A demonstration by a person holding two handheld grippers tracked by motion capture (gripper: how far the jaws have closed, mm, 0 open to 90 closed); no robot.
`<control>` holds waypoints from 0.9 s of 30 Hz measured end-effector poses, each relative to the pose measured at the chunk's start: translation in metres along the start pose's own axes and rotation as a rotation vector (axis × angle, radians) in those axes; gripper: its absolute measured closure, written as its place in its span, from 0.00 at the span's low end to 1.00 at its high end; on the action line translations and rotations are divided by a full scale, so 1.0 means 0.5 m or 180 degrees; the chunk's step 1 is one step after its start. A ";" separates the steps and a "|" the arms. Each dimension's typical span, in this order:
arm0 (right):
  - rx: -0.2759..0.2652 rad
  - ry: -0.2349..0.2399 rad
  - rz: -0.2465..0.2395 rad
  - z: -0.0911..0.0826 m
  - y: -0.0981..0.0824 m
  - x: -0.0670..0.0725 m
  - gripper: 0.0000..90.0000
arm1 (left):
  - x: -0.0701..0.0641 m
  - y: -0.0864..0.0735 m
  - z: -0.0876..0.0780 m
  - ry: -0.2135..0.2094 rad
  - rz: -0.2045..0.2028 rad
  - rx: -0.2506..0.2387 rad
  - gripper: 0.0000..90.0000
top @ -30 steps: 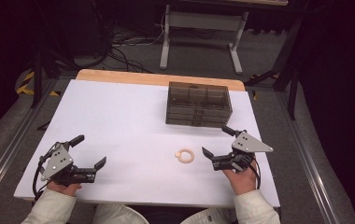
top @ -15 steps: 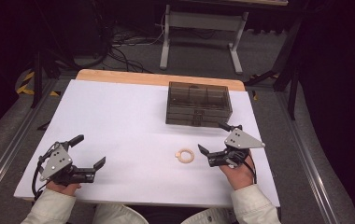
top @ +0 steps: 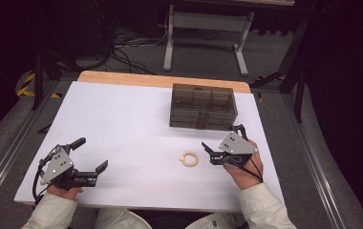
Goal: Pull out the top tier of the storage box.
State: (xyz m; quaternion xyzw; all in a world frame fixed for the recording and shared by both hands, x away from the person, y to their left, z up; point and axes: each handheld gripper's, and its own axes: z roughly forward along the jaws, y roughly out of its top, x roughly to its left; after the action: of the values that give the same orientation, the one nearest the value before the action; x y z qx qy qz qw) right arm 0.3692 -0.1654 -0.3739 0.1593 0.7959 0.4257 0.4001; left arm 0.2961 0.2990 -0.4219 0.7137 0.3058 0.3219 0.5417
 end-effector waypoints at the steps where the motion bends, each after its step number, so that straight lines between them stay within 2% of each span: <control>1: 0.0035 -0.0049 -0.0067 0.001 0.003 0.001 0.19 | 0.000 0.000 0.000 0.0001 0.0001 0.0001 0.01; 2: 0.0079 -0.0105 -0.0160 0.002 0.008 0.003 0.22 | 0.000 0.000 0.000 0.0001 0.0000 0.0001 0.01; 4: 0.0098 -0.0125 -0.0200 0.002 0.010 0.003 0.23 | 0.000 0.000 0.000 -0.0001 0.0001 0.0001 0.01; 8: 0.0202 -0.0256 -0.0489 0.008 0.016 0.012 0.27 | 0.000 0.000 0.000 0.0001 0.0002 -0.0001 0.01; 12: 0.0261 -0.0325 -0.0679 0.013 0.021 0.018 0.29 | 0.000 0.000 0.000 -0.0002 0.0003 0.0004 0.01; 23: 0.0406 -0.0498 -0.0988 0.025 0.025 0.025 0.33 | 0.002 0.000 -0.002 -0.0002 -0.0008 -0.0012 0.01; 27: 0.0467 -0.0578 -0.1151 0.031 0.027 0.031 0.35 | 0.003 0.000 -0.003 0.0004 -0.0024 -0.0024 0.01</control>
State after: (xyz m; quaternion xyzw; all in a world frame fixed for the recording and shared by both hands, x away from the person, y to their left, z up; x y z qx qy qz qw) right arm 0.3702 -0.1400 -0.3758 0.0803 0.8010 0.2718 0.5273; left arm 0.2960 0.3011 -0.4212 0.7103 0.3076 0.3215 0.5454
